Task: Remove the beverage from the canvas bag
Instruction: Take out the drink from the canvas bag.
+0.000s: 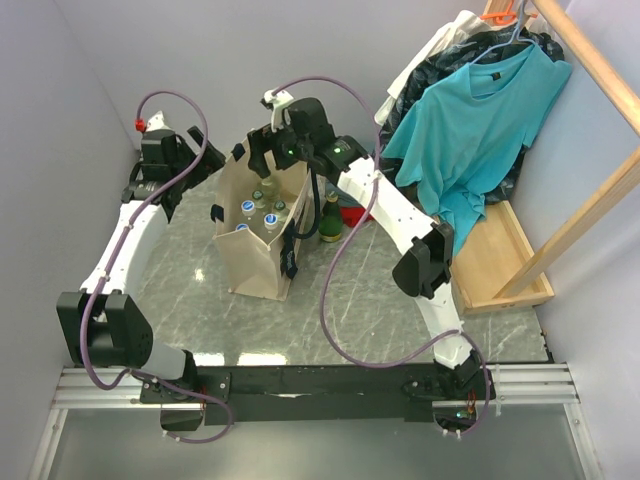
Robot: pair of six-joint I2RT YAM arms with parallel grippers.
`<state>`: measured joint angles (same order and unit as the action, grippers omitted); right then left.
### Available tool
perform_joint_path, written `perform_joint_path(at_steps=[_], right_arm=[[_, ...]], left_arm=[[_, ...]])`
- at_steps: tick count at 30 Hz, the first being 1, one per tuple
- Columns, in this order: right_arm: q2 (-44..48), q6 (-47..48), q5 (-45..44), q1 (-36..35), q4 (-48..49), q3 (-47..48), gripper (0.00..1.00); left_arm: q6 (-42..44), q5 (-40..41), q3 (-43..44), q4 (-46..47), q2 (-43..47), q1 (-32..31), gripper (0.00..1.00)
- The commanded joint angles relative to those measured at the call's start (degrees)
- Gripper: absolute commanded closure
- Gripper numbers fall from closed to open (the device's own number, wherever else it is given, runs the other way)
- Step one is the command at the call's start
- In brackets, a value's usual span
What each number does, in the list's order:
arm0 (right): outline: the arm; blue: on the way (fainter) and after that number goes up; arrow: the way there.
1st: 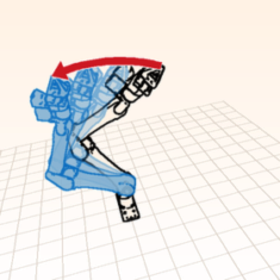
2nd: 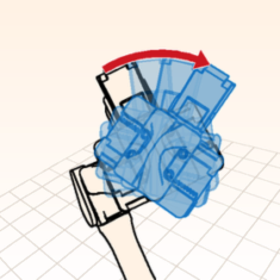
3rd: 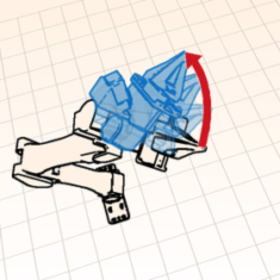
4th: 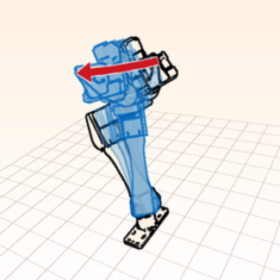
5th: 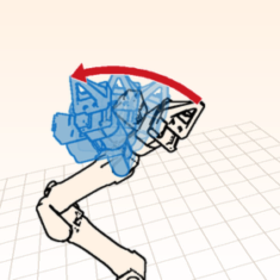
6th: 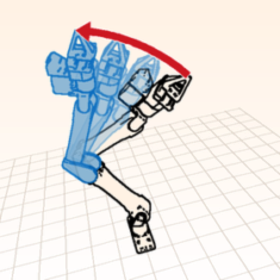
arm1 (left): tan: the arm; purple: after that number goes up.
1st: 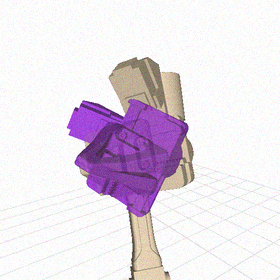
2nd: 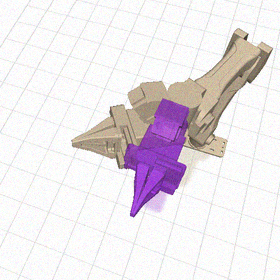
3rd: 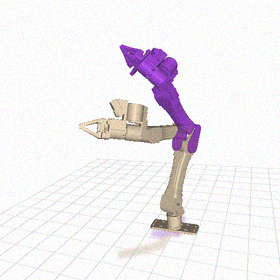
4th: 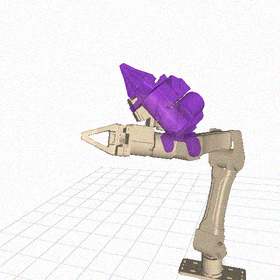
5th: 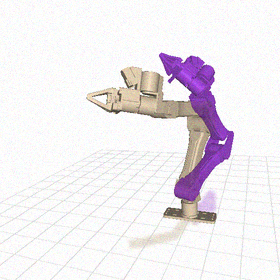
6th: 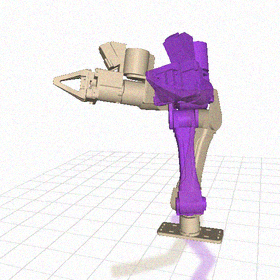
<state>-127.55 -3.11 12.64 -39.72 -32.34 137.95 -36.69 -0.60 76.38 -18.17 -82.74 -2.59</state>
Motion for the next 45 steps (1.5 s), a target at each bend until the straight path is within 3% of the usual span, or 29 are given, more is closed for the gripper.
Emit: perform_joint_path(at_steps=[1, 23, 45], right_arm=[[-2.35, 0.13, -2.27, 0.17, 3.95, 3.02, 0.01], [-8.51, -1.1, -5.35, 0.26, 7.11, 2.24, 0.14], [-12.73, -1.37, -5.44, 0.97, 7.73, 3.81, 0.18]], left_arm=[[-0.14, -1.07, -1.23, 0.95, 1.88, -0.4, 0.04], [0.39, -0.01, -1.15, 0.42, 1.71, -0.4, 0.04], [0.65, 0.43, -0.71, -0.11, 0.74, -0.4, 0.04]])
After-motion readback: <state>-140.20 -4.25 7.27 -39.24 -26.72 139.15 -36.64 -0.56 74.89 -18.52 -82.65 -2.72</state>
